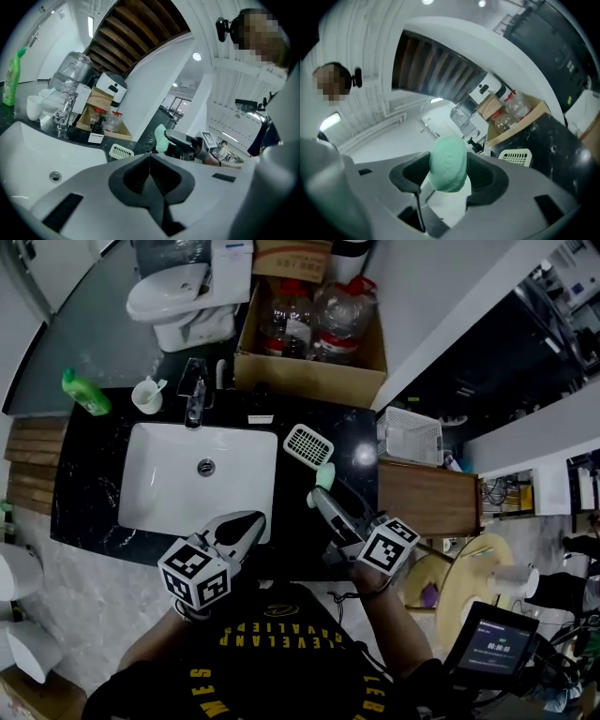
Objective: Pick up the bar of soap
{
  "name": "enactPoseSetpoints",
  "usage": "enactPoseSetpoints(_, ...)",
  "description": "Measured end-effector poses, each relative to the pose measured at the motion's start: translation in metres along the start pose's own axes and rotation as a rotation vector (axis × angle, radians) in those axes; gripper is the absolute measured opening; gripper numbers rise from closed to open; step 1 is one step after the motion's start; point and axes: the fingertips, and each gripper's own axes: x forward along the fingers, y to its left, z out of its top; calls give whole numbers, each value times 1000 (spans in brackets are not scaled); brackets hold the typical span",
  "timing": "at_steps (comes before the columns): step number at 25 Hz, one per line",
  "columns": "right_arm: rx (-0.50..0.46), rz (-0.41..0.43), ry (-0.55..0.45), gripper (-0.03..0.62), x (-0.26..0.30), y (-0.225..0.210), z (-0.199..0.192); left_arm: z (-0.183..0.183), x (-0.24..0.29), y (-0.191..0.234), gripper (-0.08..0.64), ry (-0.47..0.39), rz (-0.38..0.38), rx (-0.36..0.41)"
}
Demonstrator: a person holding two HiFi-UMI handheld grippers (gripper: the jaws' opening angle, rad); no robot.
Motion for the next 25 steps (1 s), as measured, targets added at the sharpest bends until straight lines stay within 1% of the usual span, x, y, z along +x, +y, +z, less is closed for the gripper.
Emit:
enactPoseSetpoints(4, 320, 125, -130, 259, -20, 19, -4, 9, 3, -12, 12, -15, -15, 7)
enactPoseSetpoints(5, 373, 149, -159, 259, -25, 23, -3, 9, 3, -14, 12, -16, -14, 7)
enactPoseSetpoints(7, 421, 169, -199, 259, -32, 28, -3, 7, 5, -16, 12, -12, -12, 6)
enactPoseSetpoints(10, 428, 174, -213, 259, -37, 34, -8, 4, 6, -15, 12, -6, -10, 3)
enactPoseSetpoints(16, 370, 146, -155, 259, -37, 35, -27, 3, 4, -12, 12, -9, 3, 0)
enactPoseSetpoints(18, 356, 141, -159, 259, -36, 36, -25, 4, 4, -12, 12, -11, 0, 0)
enactPoseSetpoints(22, 286, 132, -170, 259, -35, 38, -18, 3, 4, -15, 12, -16, -8, -5)
enactPoseSetpoints(25, 291, 132, -169, 259, -33, 39, -19, -1, 5, -17, 12, -13, -15, -18)
